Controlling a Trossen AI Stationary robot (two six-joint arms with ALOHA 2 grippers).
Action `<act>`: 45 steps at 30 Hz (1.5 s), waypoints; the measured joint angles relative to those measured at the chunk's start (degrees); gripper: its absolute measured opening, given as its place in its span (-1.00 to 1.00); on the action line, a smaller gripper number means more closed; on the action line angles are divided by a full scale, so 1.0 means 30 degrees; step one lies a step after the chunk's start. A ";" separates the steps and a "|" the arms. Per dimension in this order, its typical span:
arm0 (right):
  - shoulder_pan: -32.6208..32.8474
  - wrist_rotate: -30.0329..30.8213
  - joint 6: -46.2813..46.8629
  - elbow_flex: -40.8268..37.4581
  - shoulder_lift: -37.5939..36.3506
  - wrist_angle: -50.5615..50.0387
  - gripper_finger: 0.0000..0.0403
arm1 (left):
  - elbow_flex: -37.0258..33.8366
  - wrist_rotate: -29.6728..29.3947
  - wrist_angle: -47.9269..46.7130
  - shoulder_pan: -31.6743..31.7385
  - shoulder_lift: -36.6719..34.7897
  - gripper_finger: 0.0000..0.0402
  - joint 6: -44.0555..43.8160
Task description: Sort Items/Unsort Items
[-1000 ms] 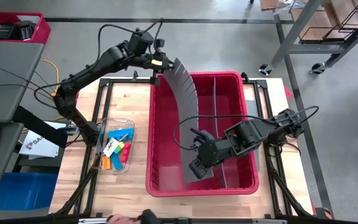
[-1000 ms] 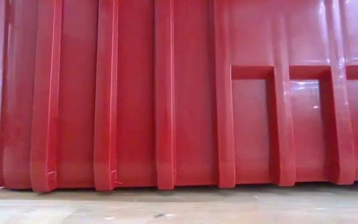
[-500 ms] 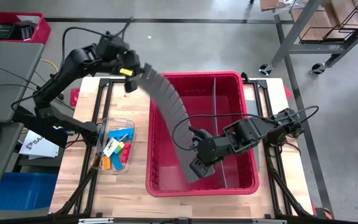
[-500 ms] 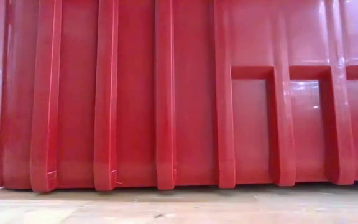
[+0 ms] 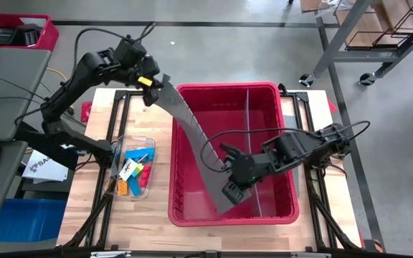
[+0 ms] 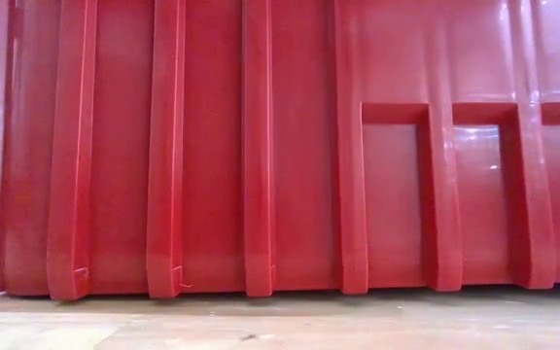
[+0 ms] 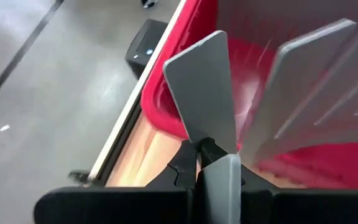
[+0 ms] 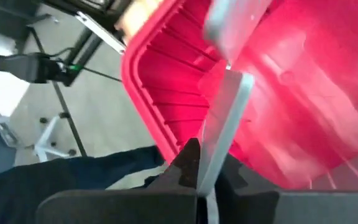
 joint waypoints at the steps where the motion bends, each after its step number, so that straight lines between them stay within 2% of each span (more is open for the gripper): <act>1: 0.0007 0.0280 -0.0010 0.0000 -0.0218 0.0051 -1.00 | 0.0000 0.0270 0.0261 0.0138 0.0323 -1.00 0.0050; 7: 0.0000 0.1755 0.0112 -0.0015 -0.1672 0.0130 -1.00 | -0.0060 0.1111 0.2101 0.0434 0.1836 -1.00 -0.0371; 10: 0.0018 0.1615 0.0435 -0.0059 -0.2363 0.0151 -1.00 | -0.0492 0.1891 -0.0642 0.0642 0.2466 -1.00 -0.0668; 12: 0.0013 0.1741 0.0465 -0.0102 -0.2621 0.0225 -1.00 | -0.0495 0.2137 -0.0575 0.0649 0.3242 -1.00 -0.0331; 14: -0.0007 0.1933 0.0507 -0.0102 -0.2857 0.0396 -1.00 | -0.0467 0.2302 -0.2389 0.0870 0.3469 -1.00 -0.0259; 18: -0.0240 0.2441 0.0518 -0.0102 -0.2800 0.0497 -1.00 | -0.0439 0.2474 -0.2515 0.1037 0.4108 -1.00 -0.0033; 28: -0.0240 0.3001 0.0209 -0.0102 -0.2859 0.0704 -1.00 | -0.0418 0.2776 -0.0188 0.0493 0.5695 -1.00 0.0263; 38: -0.0146 0.3617 0.0543 -0.0080 -0.2865 0.0134 -1.00 | -0.0372 0.3099 0.5487 0.0271 0.6028 -1.00 0.0518; 45: 0.0387 0.4033 0.0575 -0.0051 -0.2916 0.0254 -1.00 | 0.0293 0.3891 0.5008 0.0132 0.5626 -1.00 0.0713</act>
